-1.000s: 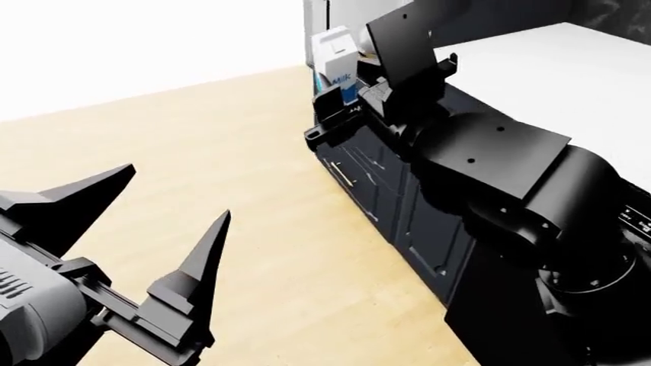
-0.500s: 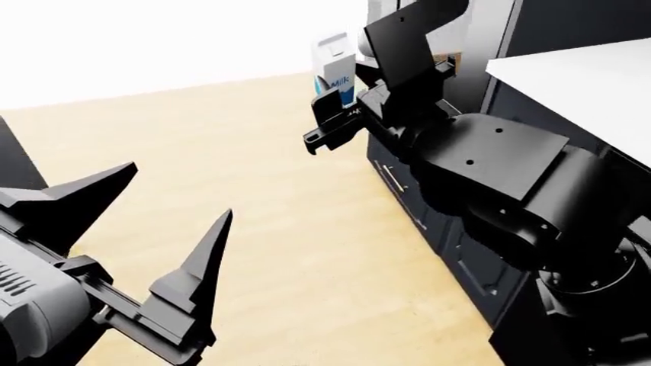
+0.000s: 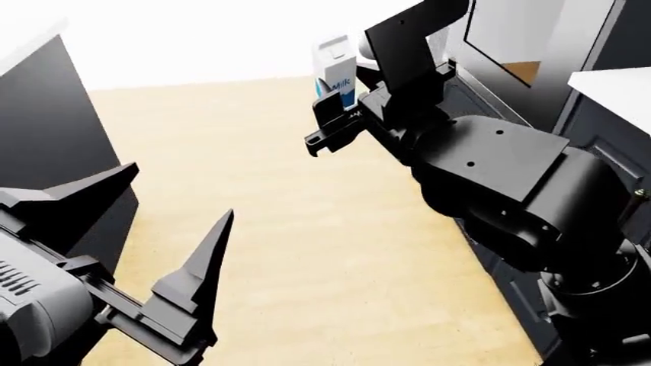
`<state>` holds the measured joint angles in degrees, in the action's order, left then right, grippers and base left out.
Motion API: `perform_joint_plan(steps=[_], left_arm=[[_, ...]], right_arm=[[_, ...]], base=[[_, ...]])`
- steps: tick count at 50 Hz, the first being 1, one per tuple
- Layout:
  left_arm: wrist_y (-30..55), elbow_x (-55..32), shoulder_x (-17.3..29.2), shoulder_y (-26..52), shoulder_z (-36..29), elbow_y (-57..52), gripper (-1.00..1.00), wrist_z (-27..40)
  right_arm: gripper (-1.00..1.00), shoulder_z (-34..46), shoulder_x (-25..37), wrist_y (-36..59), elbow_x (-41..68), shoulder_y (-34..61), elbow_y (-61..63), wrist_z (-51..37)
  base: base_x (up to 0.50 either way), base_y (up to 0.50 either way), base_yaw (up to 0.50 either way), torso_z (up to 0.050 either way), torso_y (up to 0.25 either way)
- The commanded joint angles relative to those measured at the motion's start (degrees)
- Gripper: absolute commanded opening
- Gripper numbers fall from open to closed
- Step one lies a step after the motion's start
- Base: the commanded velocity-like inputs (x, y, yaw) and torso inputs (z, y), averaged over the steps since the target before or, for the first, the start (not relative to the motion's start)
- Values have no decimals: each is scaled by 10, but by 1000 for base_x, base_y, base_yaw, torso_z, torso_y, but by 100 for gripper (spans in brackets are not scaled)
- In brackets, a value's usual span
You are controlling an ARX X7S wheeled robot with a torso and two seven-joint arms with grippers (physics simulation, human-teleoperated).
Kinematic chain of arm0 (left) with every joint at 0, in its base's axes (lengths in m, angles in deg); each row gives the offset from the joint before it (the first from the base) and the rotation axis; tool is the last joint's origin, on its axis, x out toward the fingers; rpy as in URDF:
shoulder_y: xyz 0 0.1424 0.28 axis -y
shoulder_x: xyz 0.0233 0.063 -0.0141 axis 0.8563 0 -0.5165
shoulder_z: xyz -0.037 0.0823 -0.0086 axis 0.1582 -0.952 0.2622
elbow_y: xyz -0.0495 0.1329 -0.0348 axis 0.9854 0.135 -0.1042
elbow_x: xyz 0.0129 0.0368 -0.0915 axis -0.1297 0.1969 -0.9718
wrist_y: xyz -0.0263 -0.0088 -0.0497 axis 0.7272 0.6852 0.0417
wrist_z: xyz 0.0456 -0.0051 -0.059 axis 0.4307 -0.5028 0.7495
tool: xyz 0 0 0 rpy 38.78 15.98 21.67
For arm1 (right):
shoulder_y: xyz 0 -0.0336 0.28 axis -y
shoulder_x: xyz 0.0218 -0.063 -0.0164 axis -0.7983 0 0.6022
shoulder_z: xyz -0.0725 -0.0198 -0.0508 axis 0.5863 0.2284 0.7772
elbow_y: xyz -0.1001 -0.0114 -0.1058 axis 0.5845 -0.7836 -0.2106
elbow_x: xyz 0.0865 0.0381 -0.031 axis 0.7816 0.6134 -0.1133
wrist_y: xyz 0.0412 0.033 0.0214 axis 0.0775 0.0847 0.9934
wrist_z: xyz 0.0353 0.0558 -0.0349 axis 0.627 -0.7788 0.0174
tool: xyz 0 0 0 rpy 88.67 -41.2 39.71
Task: Move the drinks to the dining counter.
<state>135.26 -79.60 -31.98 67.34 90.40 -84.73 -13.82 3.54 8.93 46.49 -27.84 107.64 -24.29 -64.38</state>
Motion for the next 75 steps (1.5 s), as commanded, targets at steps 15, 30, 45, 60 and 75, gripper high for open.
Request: perform_joint_plan(steps=[15,30,45,60,75], left_arm=[[1,-1,-2,5,-6,2,100,3],[7,-7,-4,-1,9,1,100,2],[4,-12,-1,7,3,3,100,8],[1,-18,1,10,-1,0,100,16],[3,-21,0,11,-1,2,100,20]], right_arm=[[-100,-22,2,7,-30,10,1,-26],[-100,-18,1,6,-29,12,2,-22],[-100,6,4,1,-52,19,1,-17],[-100,4,9,1,-50,16,10,-23],[-100,-2,9,3,-40,16,12,-24]], base=[[-67,-100,233,1,2],[-293,-467,0,1,0],[-158,-480,173,1,0],[-21,-469,362,1,1],[-290,-480,24,0,0]])
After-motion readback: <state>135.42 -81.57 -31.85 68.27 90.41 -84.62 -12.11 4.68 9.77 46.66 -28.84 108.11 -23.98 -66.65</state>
